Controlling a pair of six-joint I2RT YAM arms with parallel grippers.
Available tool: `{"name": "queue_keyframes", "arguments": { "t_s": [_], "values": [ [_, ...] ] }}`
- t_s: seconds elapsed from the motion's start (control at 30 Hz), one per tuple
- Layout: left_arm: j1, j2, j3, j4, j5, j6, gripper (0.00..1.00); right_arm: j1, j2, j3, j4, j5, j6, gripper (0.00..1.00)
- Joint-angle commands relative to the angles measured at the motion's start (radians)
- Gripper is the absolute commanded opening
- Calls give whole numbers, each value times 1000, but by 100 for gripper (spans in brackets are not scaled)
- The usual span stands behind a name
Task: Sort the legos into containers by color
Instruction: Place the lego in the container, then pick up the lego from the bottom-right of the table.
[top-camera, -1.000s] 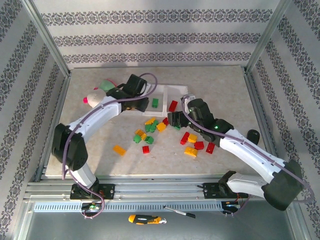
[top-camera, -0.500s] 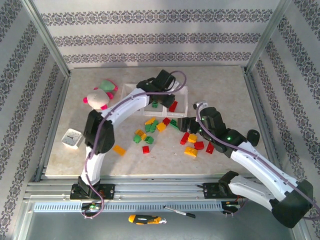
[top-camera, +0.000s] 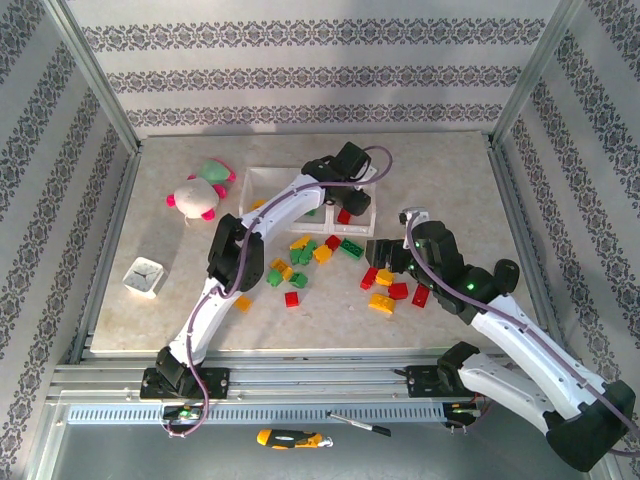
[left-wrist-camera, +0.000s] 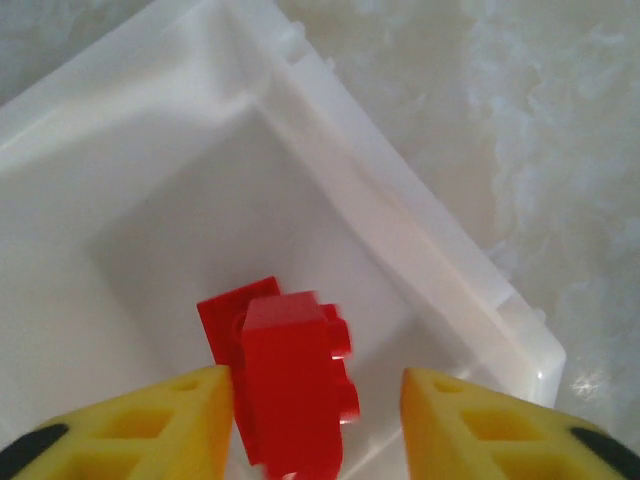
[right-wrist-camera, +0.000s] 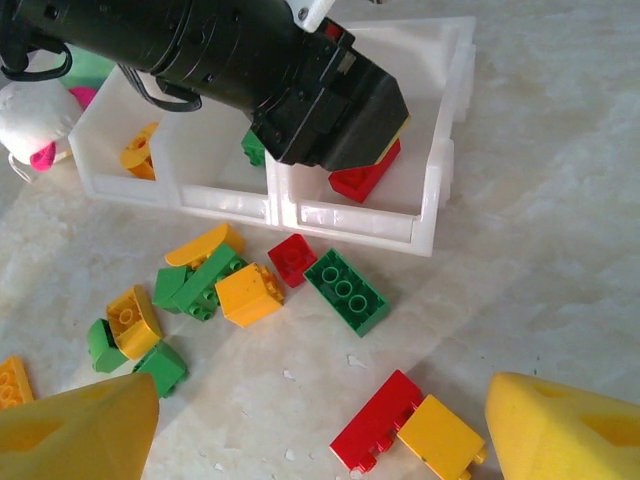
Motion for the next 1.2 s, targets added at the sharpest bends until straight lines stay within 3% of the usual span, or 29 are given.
{"name": "queue_keyframes", "arguments": {
  "t_s": [0.0, 0.1, 0.23, 0.33, 0.6, 0.8, 1.17],
  "values": [
    [-14, -16, 50, -58, 11, 13, 66, -10, -28, -8, -23, 42, 20, 85],
    [-16, -58, 50, -53, 26, 10, 80, -15, -42, -11, -40, 75, 39, 85],
    [-16, -136, 20, -50, 30, 21, 89, -49, -43, -15, -77, 101, 77, 85],
    [-19, -247, -108, 5, 45, 37, 94, -89, -32, -19, -111, 95, 95, 85],
    [-28, -666, -731, 374, 211, 186, 96, -212, 48, -26, -259, 126, 199, 83],
    [-47, -901, -1081, 600, 347, 294, 96, -297, 137, -77, -261, 91, 275, 83],
    [-84, -1012, -1292, 756, 471, 310, 98, -323, 333, -104, -199, 27, 283, 77]
  ]
}}
